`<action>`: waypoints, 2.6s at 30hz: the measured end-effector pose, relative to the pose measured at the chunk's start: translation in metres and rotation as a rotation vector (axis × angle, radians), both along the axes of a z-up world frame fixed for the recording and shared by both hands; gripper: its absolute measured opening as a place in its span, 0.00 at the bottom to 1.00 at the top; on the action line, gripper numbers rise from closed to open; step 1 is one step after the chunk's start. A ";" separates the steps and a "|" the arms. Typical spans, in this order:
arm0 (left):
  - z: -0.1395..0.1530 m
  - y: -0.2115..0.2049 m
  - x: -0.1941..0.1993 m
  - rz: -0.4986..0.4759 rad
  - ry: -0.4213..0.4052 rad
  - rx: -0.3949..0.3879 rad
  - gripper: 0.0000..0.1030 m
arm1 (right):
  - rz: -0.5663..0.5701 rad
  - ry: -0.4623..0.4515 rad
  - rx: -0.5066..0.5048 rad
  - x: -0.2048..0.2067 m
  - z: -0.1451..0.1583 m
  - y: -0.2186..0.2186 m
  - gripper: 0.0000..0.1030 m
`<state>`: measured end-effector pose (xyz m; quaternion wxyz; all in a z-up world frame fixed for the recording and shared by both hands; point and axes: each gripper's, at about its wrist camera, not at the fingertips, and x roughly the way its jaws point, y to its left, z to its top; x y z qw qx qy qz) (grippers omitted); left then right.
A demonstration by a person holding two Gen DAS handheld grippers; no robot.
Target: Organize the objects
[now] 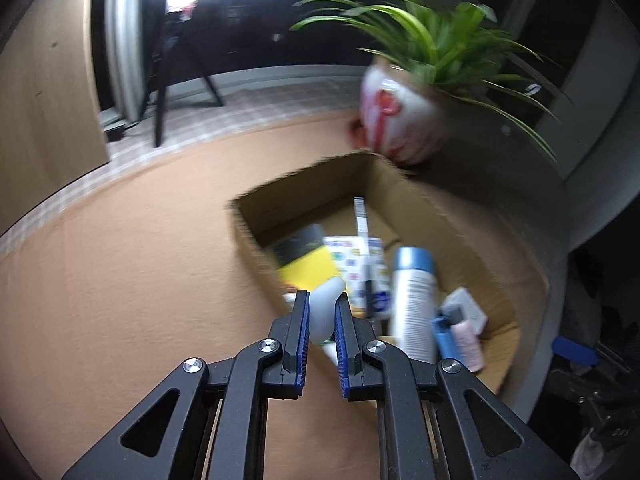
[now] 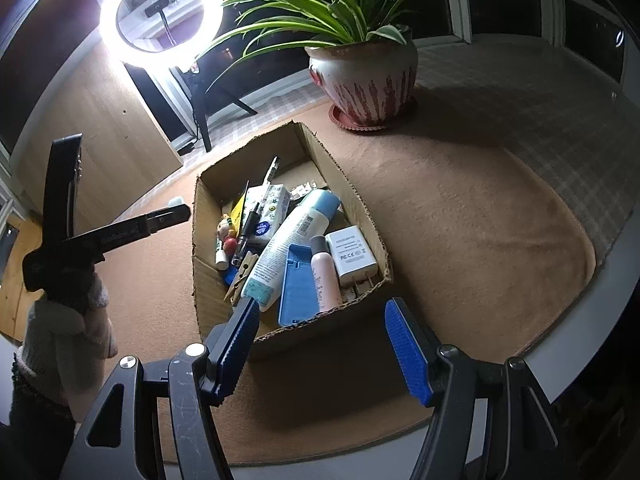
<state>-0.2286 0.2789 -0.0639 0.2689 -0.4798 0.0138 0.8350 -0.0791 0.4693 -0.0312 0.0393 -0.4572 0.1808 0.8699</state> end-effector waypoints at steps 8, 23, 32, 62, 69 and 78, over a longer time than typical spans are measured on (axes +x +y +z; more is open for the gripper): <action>-0.001 0.036 0.016 -0.058 -0.018 0.004 0.12 | -0.013 -0.002 0.002 0.008 0.001 0.009 0.60; 0.010 0.029 0.023 -0.029 0.000 0.013 0.83 | 0.021 -0.009 0.012 0.008 0.002 0.001 0.62; 0.015 -0.004 0.030 0.036 0.004 -0.001 0.83 | 0.043 -0.010 0.007 0.000 0.005 -0.016 0.67; 0.042 -0.212 0.123 0.348 0.087 -0.084 0.89 | 0.298 0.007 0.080 -0.039 0.016 -0.195 0.69; 0.040 -0.253 0.142 0.421 0.069 -0.091 0.89 | 0.350 0.034 0.144 -0.041 0.017 -0.238 0.69; 0.034 -0.290 0.162 0.499 0.042 -0.092 0.89 | 0.403 0.062 0.207 -0.038 0.016 -0.280 0.69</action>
